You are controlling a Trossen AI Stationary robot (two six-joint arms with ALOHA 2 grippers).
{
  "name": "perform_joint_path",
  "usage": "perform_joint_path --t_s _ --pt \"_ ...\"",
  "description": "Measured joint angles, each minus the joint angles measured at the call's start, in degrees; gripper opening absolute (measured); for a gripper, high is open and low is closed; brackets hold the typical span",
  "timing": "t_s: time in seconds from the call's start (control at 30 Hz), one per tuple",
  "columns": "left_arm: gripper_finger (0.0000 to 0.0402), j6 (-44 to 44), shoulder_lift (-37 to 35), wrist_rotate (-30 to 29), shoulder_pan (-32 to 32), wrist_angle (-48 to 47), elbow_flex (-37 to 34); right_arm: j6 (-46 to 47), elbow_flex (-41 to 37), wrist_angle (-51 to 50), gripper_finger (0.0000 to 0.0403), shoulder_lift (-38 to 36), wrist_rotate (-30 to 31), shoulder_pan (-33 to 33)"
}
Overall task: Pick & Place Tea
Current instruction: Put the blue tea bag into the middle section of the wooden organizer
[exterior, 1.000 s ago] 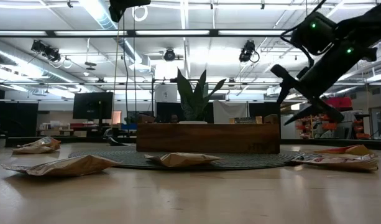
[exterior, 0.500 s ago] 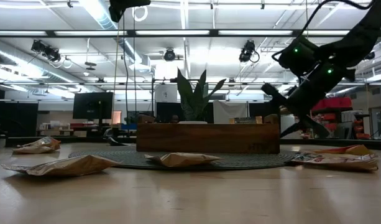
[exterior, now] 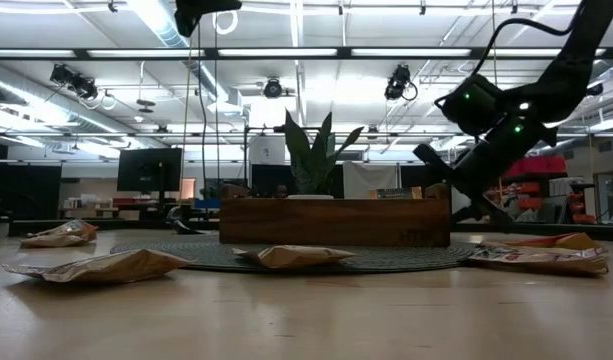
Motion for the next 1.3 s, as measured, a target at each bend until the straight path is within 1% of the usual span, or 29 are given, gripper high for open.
perform_joint_path --t_s 0.1,0.27,0.47,0.63,0.77,1.0,1.1,1.17,1.3 --pt "0.0165 0.0 0.02 0.0 0.0 -0.32 0.0 0.35 0.0 2.71 0.0196 0.85 -0.18 -0.49" --pt "0.0165 -0.02 0.02 -0.48 0.0 -0.85 0.0 0.14 0.07 2.33 0.0196 2.9 -1.17 -1.42" --pt "0.0165 0.0 0.02 -1.52 0.04 -0.89 0.0 -0.93 0.4 5.6 0.0196 5.22 -2.52 -2.6" --pt "0.0165 0.0 0.02 -2.15 0.04 -0.93 0.0 -4.21 2.86 3.69 0.0187 5.5 -2.53 -3.35" --pt "0.0165 0.0 0.02 -2.34 0.04 -0.94 0.0 -6.55 4.62 2.02 0.0149 6.19 -2.8 -4.4" --pt "0.0165 -0.02 0.02 -2.36 0.04 -0.94 0.0 -9.37 7.8 3.05 0.0053 12.06 -10.94 -5.61" --pt "0.0165 -0.23 0.02 -2.36 0.04 -0.94 0.0 -11.35 8.99 2.95 0.0015 13.9 -12.57 -5.53" --pt "0.0165 -0.38 0.02 -2.36 0.04 -0.96 0.0 -12.23 9.61 2.84 0.0007 13.92 -12.61 -5.33" --pt "0.0165 -0.44 0.02 -2.36 0.04 -0.98 0.01 -13.2 10.59 1.89 0.0005 12.92 -12.59 -5.33"
